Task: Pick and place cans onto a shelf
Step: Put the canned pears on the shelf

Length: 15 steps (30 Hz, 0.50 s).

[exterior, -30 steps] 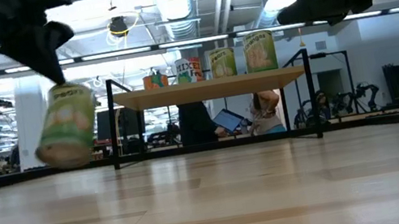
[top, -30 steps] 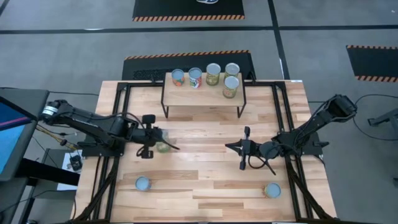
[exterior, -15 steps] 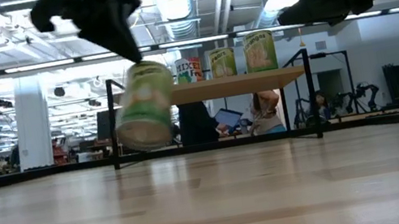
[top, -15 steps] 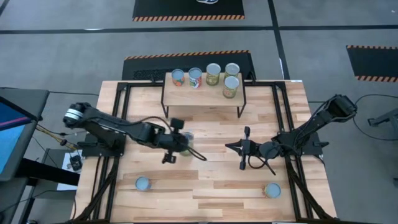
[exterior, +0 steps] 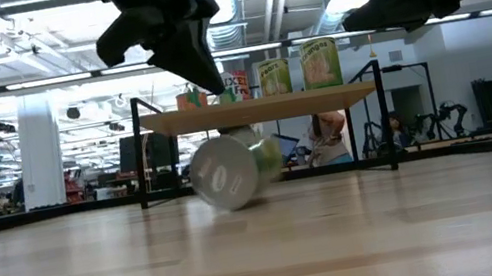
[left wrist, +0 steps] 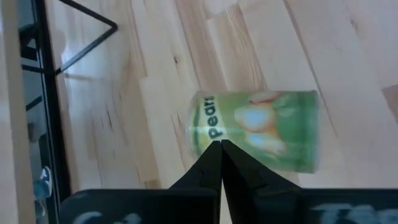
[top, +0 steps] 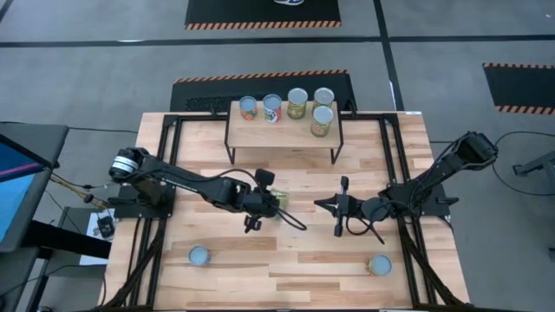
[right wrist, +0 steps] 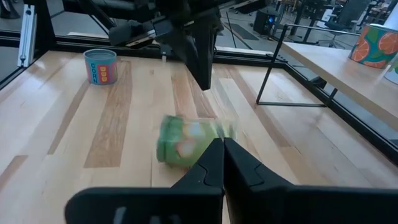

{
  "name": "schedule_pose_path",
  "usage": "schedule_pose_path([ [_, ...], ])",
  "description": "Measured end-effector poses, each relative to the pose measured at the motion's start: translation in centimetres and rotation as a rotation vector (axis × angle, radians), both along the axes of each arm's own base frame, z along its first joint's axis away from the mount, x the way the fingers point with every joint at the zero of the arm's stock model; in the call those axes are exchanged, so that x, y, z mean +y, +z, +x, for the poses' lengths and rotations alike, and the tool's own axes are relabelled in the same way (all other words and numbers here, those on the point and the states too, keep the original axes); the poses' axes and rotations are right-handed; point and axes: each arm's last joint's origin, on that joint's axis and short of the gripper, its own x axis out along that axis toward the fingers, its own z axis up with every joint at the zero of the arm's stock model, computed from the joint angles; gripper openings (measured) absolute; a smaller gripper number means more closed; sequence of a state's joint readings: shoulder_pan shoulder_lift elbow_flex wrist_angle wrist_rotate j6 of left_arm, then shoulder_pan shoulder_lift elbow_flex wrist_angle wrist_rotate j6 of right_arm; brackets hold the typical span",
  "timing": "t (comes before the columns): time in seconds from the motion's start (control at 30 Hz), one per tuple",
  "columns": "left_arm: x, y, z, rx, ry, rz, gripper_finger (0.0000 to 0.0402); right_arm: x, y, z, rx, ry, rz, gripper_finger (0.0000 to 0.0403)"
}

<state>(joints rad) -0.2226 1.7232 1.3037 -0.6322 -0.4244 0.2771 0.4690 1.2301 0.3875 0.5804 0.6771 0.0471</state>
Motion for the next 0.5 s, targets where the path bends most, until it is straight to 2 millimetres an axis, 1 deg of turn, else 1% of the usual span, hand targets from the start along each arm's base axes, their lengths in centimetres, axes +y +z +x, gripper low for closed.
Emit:
schedule_pose_path([
  [0.13,0.0,0.3,0.0,-0.018,0.004,0.002,0.0000,0.0,0.0,0.0,-0.002,-0.002,0.008,0.0019],
  [0.23,-0.2,1.0,-0.5,-0.037,0.014,-0.005,0.0000,0.0,0.0,0.0,-0.001,-0.002,0.011,0.0021],
  [0.33,-0.6,1.3,-1.5,-0.057,0.015,-0.020,0.0000,0.0,-0.1,0.0,0.005,-0.004,0.015,0.0020],
  [0.5,-0.6,0.1,-4.3,-0.136,0.064,-0.048,0.0000,0.0,-0.3,-0.1,0.016,-0.016,0.054,0.0021],
])
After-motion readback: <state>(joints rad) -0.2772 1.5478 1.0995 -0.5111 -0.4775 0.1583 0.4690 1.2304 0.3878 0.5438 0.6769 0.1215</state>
